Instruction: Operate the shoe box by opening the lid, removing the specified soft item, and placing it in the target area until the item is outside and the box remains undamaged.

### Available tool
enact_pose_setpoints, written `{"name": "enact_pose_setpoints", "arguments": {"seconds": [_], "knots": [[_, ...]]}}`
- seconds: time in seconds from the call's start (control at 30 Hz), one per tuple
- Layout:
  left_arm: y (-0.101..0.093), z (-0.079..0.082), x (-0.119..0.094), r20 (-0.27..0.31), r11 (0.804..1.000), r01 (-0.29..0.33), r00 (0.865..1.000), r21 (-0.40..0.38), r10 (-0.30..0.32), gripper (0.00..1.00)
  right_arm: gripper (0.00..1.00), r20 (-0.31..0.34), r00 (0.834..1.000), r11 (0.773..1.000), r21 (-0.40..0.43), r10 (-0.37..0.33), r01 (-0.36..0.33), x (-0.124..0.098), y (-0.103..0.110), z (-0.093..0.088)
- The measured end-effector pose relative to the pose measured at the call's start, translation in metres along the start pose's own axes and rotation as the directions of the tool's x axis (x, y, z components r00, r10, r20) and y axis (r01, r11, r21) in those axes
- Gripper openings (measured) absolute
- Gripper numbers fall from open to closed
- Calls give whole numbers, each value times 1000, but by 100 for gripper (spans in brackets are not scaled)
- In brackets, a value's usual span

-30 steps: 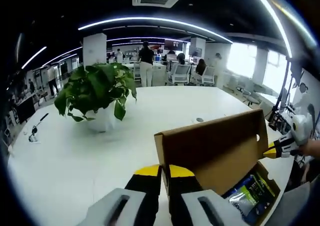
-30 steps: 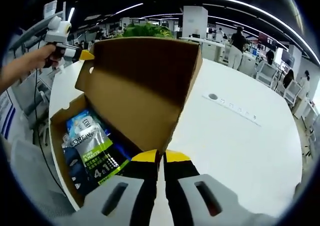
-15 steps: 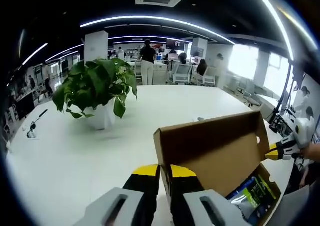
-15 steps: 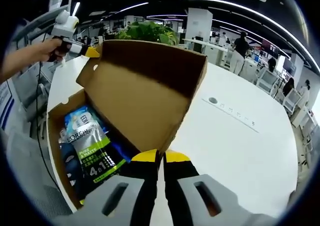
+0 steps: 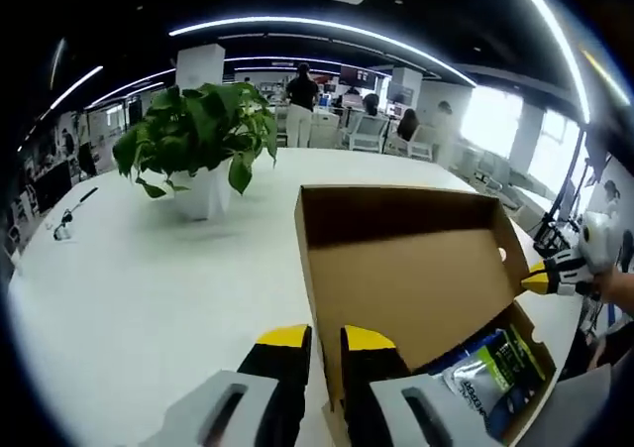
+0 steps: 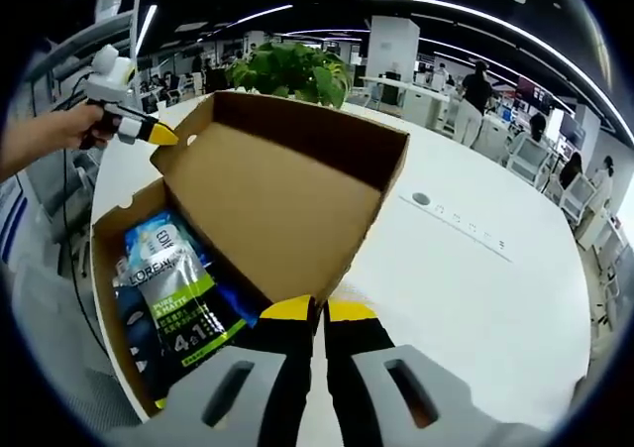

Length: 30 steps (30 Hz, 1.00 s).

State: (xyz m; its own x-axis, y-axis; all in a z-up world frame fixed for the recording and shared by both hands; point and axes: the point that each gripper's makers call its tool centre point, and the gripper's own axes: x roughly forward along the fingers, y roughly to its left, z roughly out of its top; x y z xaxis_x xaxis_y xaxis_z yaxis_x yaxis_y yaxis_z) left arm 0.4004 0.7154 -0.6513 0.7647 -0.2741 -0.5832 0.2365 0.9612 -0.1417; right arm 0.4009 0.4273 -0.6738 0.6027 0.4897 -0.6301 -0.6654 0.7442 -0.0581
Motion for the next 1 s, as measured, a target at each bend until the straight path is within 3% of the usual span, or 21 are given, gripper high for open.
{"name": "enact_pose_setpoints", "arguments": {"seconds": [0.37,1.0], "knots": [[0,-26,-1,-29,999,-35,999,-28,34,4,2,-14,1000,1000,-12,5,-5,5,-3,0],[5,-29,8,-35,997,-62,998,-35,61,3,2,-30,1000,1000,-4,10,-10,13,-7,-2]]}}
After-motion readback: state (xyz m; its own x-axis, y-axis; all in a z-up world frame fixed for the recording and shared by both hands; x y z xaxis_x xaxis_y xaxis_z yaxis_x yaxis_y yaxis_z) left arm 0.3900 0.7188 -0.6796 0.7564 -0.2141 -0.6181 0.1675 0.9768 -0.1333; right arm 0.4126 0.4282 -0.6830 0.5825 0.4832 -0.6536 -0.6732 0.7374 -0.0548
